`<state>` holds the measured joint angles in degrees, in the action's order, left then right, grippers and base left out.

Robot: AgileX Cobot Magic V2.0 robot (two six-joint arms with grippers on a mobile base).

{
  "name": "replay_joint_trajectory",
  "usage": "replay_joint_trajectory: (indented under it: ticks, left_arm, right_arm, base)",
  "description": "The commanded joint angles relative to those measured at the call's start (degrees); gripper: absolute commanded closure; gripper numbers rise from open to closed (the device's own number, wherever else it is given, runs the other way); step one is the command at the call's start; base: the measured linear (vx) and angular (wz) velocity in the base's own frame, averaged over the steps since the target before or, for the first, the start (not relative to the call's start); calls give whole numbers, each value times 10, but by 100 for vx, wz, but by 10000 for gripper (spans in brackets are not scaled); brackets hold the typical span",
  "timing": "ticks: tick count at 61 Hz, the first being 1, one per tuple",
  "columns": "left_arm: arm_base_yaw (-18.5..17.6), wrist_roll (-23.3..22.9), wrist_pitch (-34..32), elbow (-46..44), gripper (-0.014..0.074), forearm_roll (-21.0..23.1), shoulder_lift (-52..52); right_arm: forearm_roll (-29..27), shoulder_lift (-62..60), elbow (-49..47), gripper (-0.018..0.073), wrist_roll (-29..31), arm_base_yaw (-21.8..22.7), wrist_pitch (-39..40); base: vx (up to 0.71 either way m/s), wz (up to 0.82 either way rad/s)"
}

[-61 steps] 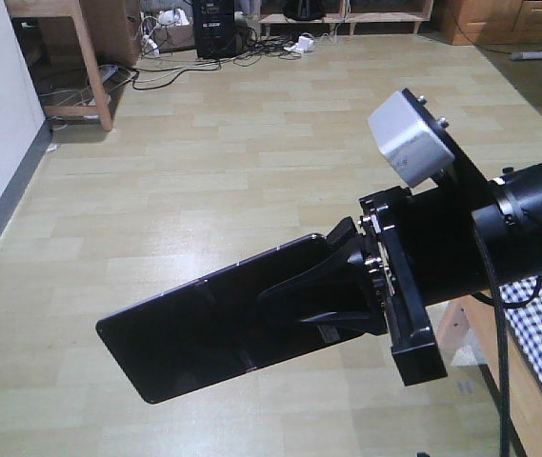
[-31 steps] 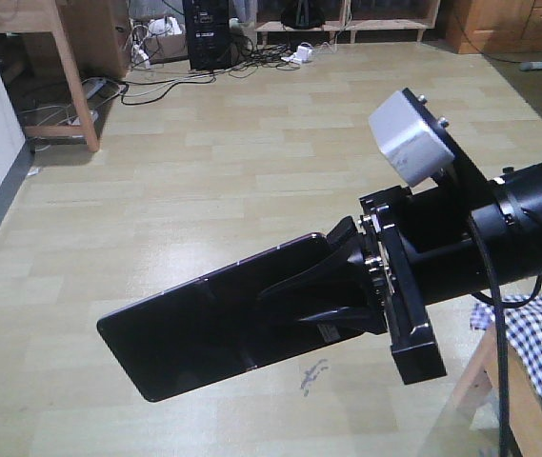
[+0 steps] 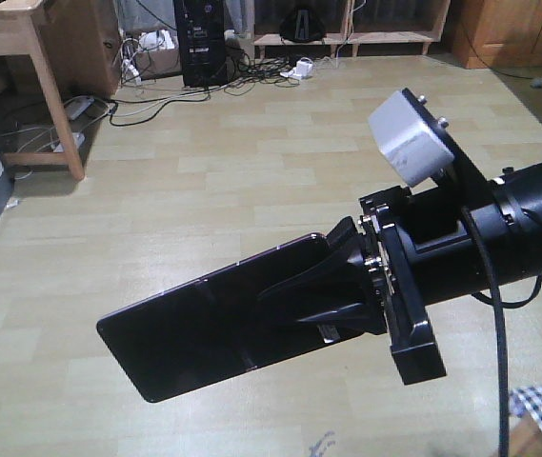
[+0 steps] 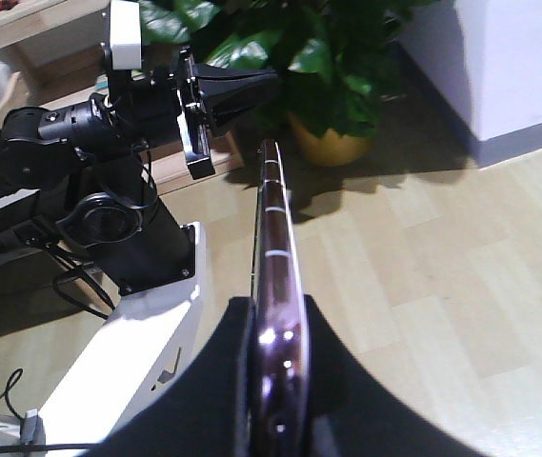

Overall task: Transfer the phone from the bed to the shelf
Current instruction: 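Hold the phone in the right gripper while the base turns away, then keep holding the phone while driving to the wooden shelf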

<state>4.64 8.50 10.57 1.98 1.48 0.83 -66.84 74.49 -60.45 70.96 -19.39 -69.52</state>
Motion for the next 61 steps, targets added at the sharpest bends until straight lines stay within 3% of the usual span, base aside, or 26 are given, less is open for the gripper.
replay_joint_trajectory:
  ticks: [1,28,61]
  left_arm:
    - [-1,-3,-41,-13,595,5,6]
    - [-1,-3,-41,-13,595,5,6]
    - [-1,-3,-41,-13,595,5,6]
  right_arm:
    - [-52,-17,-16,561,5,2,-42]
    - [-52,-17,-16,561,5,2,-42]
    - [-52,-17,-16,561,5,2,-42]
  base:
    - [45,0]
    - [45,-8]
    - [43,-29]
